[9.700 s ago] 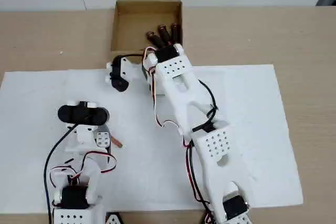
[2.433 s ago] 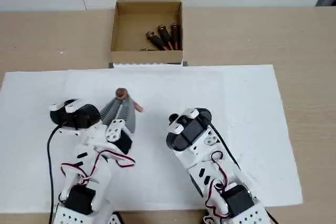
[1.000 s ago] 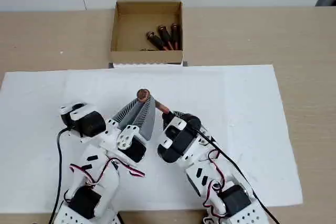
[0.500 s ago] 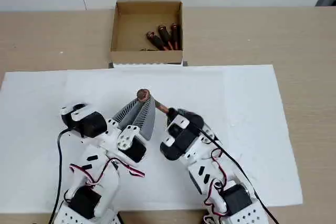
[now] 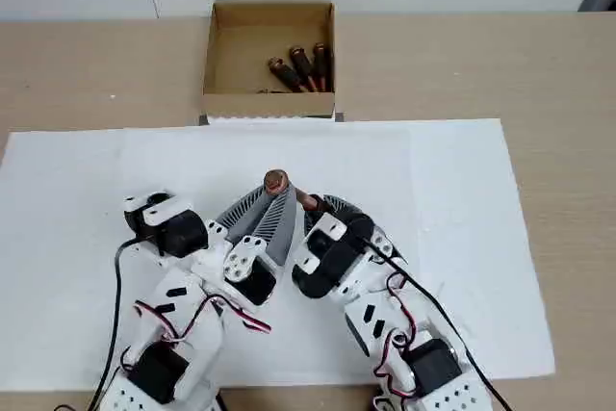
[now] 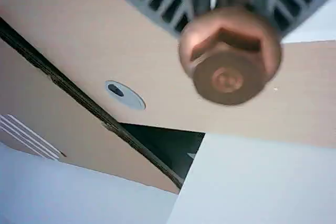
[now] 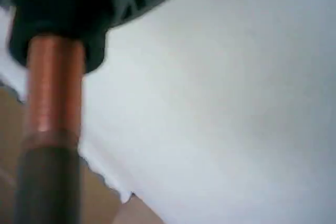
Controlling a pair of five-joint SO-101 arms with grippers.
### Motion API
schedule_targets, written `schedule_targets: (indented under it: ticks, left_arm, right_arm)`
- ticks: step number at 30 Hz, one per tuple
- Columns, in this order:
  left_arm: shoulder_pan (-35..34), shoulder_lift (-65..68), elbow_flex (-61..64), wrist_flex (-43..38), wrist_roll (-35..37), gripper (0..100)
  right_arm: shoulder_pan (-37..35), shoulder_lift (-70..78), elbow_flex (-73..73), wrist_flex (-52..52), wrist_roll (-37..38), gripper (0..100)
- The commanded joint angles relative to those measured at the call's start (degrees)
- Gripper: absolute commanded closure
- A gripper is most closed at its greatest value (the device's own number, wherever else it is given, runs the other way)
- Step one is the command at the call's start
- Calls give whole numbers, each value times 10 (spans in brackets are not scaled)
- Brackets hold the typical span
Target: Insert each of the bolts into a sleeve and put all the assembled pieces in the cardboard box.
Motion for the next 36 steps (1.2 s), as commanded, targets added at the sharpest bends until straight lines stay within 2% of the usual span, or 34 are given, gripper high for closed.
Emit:
schedule_targets:
  ticks: [1,7,14,20,27,33,36]
  left_arm:
    - [14,-10,-4,-10,0,994]
    - [18,-10,37,-10,-25,994]
    - [18,-8,40,58,-33,994]
    - [15,-8,40,63,-34,987]
    - [14,-8,40,93,-87,870]
    - [11,-8,36,137,-120,863]
    - [-25,-8,35,139,-141,863]
  right_arm:
    - [-4,-7,7,-18,13,996]
    - [-5,-8,6,-51,14,996]
    - [-5,-8,6,-73,45,996]
    - [-5,-8,8,-73,44,996]
    - [-2,-8,9,-70,43,996]
    - [-1,-7,9,-70,43,996]
    - [2,-7,9,-69,43,996]
